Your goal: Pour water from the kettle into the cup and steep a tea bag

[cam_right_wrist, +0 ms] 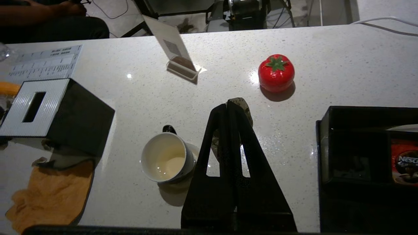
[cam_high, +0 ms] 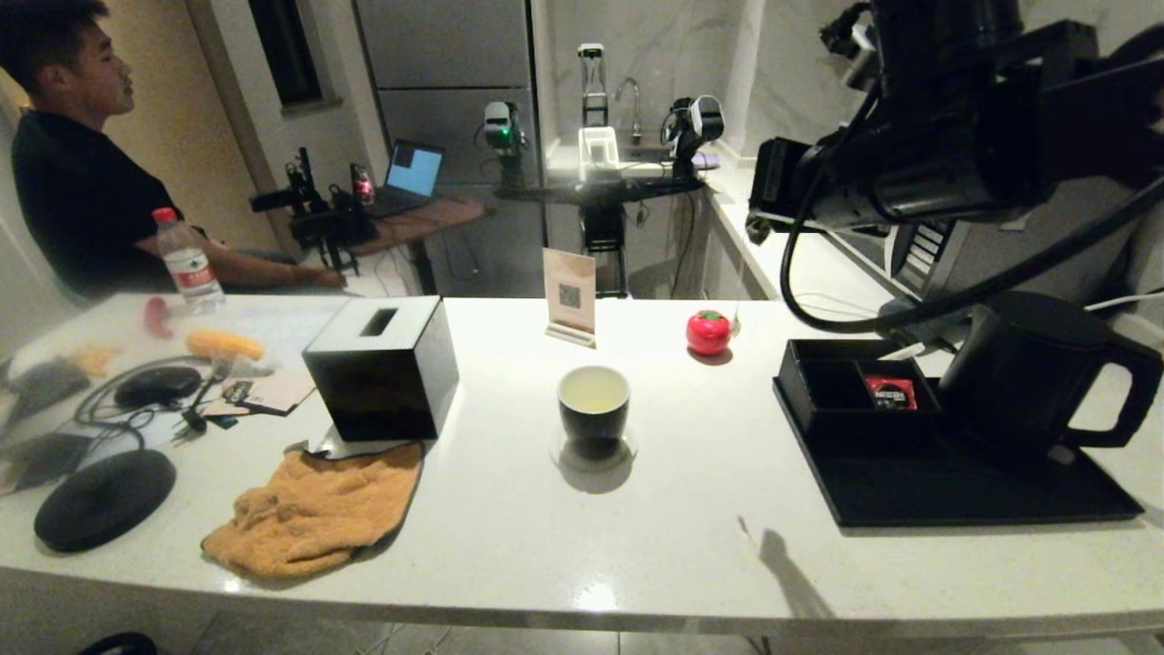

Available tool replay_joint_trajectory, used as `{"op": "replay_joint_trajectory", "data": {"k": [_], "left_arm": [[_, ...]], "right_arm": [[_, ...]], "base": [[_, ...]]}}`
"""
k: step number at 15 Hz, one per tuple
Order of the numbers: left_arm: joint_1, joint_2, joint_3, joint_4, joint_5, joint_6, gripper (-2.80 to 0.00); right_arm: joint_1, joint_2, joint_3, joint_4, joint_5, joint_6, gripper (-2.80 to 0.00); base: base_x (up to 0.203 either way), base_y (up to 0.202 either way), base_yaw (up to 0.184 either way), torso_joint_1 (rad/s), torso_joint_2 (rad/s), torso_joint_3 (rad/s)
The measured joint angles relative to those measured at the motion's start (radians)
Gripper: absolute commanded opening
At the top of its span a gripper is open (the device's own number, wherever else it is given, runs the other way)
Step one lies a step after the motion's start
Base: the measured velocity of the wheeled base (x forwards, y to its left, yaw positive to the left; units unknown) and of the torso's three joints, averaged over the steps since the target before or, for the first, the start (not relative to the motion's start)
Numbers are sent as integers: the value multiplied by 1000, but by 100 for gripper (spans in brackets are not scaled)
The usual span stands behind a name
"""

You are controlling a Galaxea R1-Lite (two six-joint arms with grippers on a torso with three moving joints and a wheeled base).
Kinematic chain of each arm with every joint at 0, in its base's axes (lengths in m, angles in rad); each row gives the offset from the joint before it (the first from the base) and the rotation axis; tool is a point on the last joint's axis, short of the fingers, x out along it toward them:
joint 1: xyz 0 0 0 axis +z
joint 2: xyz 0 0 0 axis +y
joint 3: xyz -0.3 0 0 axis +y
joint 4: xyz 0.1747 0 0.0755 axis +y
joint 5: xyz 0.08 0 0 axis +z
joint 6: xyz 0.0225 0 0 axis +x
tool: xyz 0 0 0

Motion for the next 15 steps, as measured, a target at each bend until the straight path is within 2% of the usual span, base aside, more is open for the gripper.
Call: {"op": "replay_joint_trajectory", "data": {"k": [8,11,15], "left_arm": [[0,0,0,0,0,0,-280],[0,0,0,-1,-1,1,-280],[0,0,0,-1,-1,-1,-280]], "right_arm": [[81,10,-2,-29,-3,0,-280],[127,11,-3,-32,-57,-1,-280],[160,21,-1,-33,-71,-2,-280]], "base": [[0,0,0,0,0,0],[0,0,0,0,0,0],[0,0,0,0,0,0]]}}
